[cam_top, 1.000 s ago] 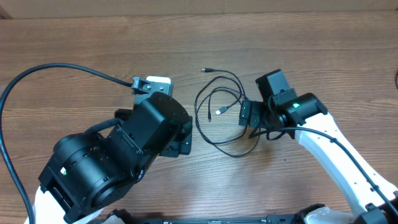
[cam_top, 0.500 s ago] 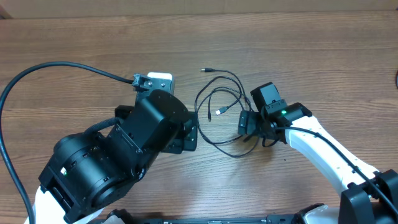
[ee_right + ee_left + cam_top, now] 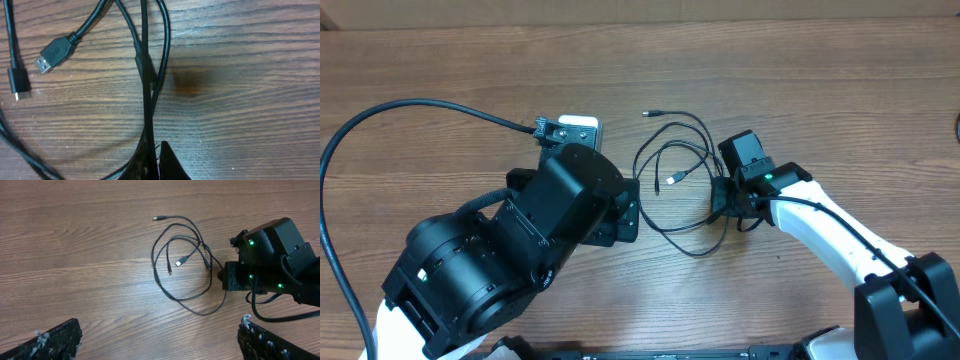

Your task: Untangle cables

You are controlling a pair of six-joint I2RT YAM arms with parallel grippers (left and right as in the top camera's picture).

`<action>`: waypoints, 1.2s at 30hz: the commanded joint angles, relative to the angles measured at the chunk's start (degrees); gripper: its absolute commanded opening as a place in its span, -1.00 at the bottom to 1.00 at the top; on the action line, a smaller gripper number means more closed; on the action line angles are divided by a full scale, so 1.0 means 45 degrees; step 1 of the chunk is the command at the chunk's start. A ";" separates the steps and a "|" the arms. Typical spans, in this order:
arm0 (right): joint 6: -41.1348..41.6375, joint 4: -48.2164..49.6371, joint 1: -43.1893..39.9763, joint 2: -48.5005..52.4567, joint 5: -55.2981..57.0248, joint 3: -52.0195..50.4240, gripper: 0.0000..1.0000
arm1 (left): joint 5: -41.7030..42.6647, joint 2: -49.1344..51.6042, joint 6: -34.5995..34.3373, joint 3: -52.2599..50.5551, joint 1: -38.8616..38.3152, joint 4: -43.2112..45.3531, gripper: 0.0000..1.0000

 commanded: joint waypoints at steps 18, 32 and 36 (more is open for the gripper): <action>-0.1826 0.0661 -0.0024 -0.0039 -0.4391 0.5362 -0.93 | 0.0010 -0.0194 -0.0063 -0.0058 -0.0083 -0.0053 0.99; -0.2438 -0.2939 -0.0029 -0.0039 -0.3570 1.3420 -0.93 | 0.0000 -0.0194 -0.0068 -0.0058 -0.0083 -0.0044 1.00; -0.2419 -0.2909 -0.0029 -0.0039 -0.3351 1.4887 -0.93 | -0.0010 -0.0189 -0.0068 -0.0063 -0.0078 -0.0039 0.99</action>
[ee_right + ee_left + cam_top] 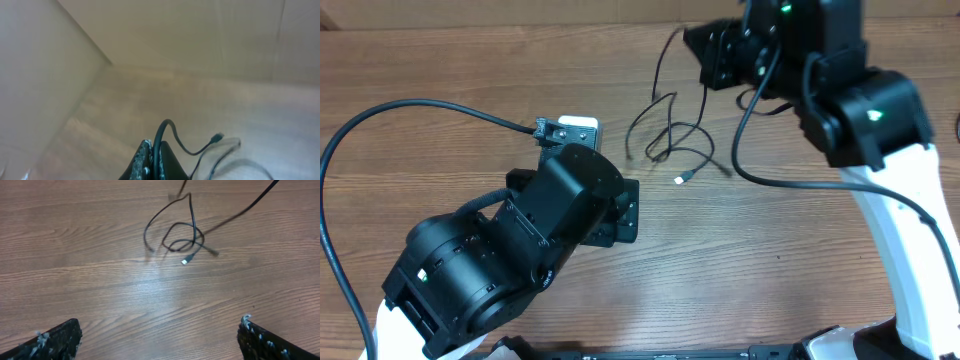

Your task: Untangle cables

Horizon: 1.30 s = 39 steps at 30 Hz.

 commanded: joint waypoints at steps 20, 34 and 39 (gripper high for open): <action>-0.0131 0.2623 -0.0228 -0.0117 0.4396 0.3570 -0.93 | -0.0083 -0.0189 0.0117 -0.0058 0.0117 0.0656 0.99; -0.0005 0.2045 -0.2113 -0.0602 0.3599 0.3623 -0.93 | -0.0189 0.1661 0.2574 -0.0189 0.1491 0.2807 1.00; 0.0554 0.2069 -0.2113 -0.1073 0.4075 0.3623 -0.93 | 0.4090 0.3011 0.4653 -0.0185 0.2016 0.5289 0.99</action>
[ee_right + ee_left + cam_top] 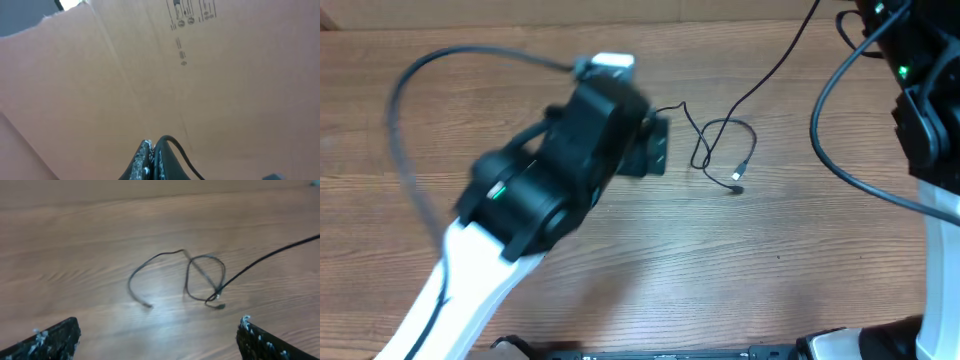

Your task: Untangle cables

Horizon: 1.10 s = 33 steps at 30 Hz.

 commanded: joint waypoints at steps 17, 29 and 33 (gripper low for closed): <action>0.2487 0.0661 0.0010 -0.1122 0.1962 0.0432 -0.93 | 0.7567 0.2249 0.4682 -0.0092 0.0461 0.2769 0.93; 0.3225 0.1593 0.0010 -0.1122 0.1860 0.0432 -0.93 | 0.9462 0.3648 0.4949 -0.0092 0.0457 0.3376 0.60; 0.3220 0.2021 -0.0102 -0.1122 0.2501 0.0432 -0.93 | 0.9326 0.3925 0.4959 -0.0092 0.0461 0.3191 0.56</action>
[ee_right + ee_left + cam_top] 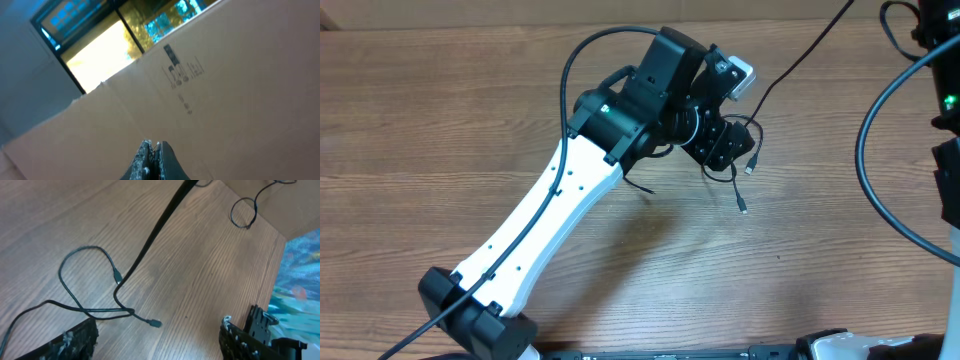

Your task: Untangle cables

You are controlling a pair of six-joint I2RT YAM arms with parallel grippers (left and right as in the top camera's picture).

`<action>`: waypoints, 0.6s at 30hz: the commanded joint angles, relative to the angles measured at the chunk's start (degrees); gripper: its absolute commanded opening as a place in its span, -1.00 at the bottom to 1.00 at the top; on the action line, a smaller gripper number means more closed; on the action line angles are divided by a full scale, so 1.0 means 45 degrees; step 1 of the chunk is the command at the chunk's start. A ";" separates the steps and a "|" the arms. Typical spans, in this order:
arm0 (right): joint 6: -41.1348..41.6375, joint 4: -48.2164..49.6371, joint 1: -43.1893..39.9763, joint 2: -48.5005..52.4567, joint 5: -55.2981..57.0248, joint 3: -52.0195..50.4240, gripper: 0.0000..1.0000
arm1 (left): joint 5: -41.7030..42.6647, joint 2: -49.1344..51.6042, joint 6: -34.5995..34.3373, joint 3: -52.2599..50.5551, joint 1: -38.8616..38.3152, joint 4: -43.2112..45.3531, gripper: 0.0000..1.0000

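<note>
Thin black cables lie in a small tangle (745, 150) on the wooden table, with one plug end (742, 208) trailing toward the front. One strand (800, 50) runs taut from the tangle up and off the top right. My left gripper (725, 145) hovers over the tangle. In the left wrist view it (159, 330) is open, with a loop, the plug (156, 323) and the taut strand (155, 230) just ahead. My right gripper (152, 145) is shut and raised, facing a cardboard wall; the cable does not show at its tips.
The left arm's thick black supply cable (570, 70) arches over the table's back half. Another dark cable loop (244, 211) lies near the table's far side. A cardboard wall (225, 75) stands behind the table. The right arm's body (945, 150) fills the right edge.
My left arm has reached further right, from beside the cables to above them, still open. The tangle has shifted and a plug now trails forward. The right wrist points higher up the cardboard wall.
At first my right gripper was shut on a cable down on the table beside the tangle, the left arm low at the front. Then it held the cable up at the back. Later it was off the top right, strand taut, and the left arm reached in.
</note>
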 commanded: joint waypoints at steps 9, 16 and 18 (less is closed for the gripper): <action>0.0189 0.3215 -0.2069 -0.0447 0.0884 0.0262 -0.93 | 0.0291 0.0393 0.0248 0.0000 0.0068 -0.0277 0.57; 0.0180 0.2132 -0.4269 -0.0238 0.0879 0.0262 -0.93 | 0.0374 0.0393 0.0335 0.0005 0.0068 -0.1073 0.60; -0.0418 0.1695 -0.4828 -0.0107 0.0874 0.0262 -0.93 | 0.0369 0.0393 0.0627 0.0005 0.0068 -0.1457 0.61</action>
